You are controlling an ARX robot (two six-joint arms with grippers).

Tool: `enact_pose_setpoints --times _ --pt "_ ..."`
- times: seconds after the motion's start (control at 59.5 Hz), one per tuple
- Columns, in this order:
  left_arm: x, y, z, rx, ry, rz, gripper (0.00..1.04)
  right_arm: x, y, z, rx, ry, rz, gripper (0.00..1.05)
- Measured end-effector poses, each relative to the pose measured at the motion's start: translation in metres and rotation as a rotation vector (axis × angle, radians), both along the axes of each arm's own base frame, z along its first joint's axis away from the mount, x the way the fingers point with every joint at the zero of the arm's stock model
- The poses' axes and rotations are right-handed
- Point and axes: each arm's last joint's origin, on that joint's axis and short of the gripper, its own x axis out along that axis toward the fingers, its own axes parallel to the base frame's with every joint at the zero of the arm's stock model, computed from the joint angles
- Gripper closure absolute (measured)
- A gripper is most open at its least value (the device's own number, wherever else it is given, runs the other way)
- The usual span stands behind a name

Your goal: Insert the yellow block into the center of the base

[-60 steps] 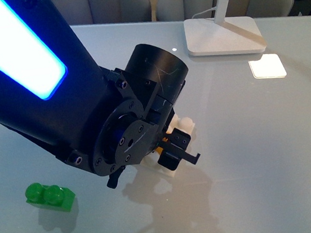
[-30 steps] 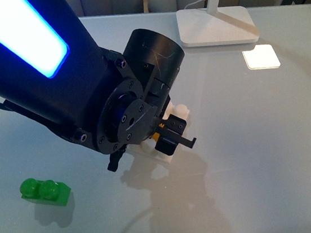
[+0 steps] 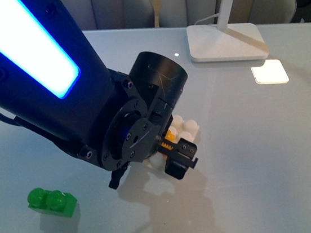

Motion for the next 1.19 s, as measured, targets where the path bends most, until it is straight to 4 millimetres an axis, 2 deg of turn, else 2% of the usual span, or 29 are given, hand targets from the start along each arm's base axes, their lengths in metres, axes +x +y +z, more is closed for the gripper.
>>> enact_pose_setpoints --times 0.067,0.235,0.386,0.454,0.571,0.622,0.773,0.823,0.907,0.958,1.042,1.109,1.193 --pt "-0.001 0.003 0.007 -0.004 0.003 0.001 0.07 0.000 0.000 0.000 0.000 0.000 0.000 0.09" --pt "0.003 0.010 0.047 -0.056 -0.029 0.016 0.07 0.000 0.000 0.000 0.000 0.000 0.000 0.09" --pt "0.006 0.030 0.082 -0.105 -0.072 0.062 0.07 0.000 0.000 0.000 0.000 0.000 0.000 0.09" --pt "0.002 0.049 0.097 -0.128 -0.091 0.092 0.07 0.000 0.000 0.000 0.000 0.000 0.000 0.09" --pt "-0.010 0.098 0.131 -0.230 -0.145 0.147 0.07 0.000 0.000 0.000 0.000 0.000 0.000 0.09" --pt "-0.012 0.111 0.140 -0.254 -0.168 0.165 0.07 0.000 0.000 0.000 0.000 0.000 0.000 0.09" --pt "-0.030 0.172 0.175 -0.377 -0.237 0.249 0.07 0.000 0.000 0.000 0.000 0.000 0.000 0.09" --pt "-0.035 0.187 0.180 -0.400 -0.260 0.282 0.08 0.000 0.000 0.000 0.000 0.000 0.000 0.09" --pt "-0.047 0.217 0.181 -0.386 -0.580 0.414 0.21 0.000 0.000 0.000 0.000 0.000 0.001 0.09" --pt "-0.063 0.232 0.181 -0.407 -0.736 0.452 0.30 0.000 0.000 0.000 0.000 -0.001 -0.001 0.09" --pt "-0.084 0.240 0.190 -0.439 -0.918 0.463 0.44 0.000 0.000 0.000 0.000 0.001 -0.002 0.09" --pt "-0.095 0.240 0.195 -0.459 -0.966 0.442 0.55 0.000 0.000 0.000 0.000 0.000 0.000 0.09" --pt "-0.109 0.239 0.191 -0.460 -0.964 0.441 0.71 0.000 0.000 0.000 0.000 0.000 0.000 0.09"
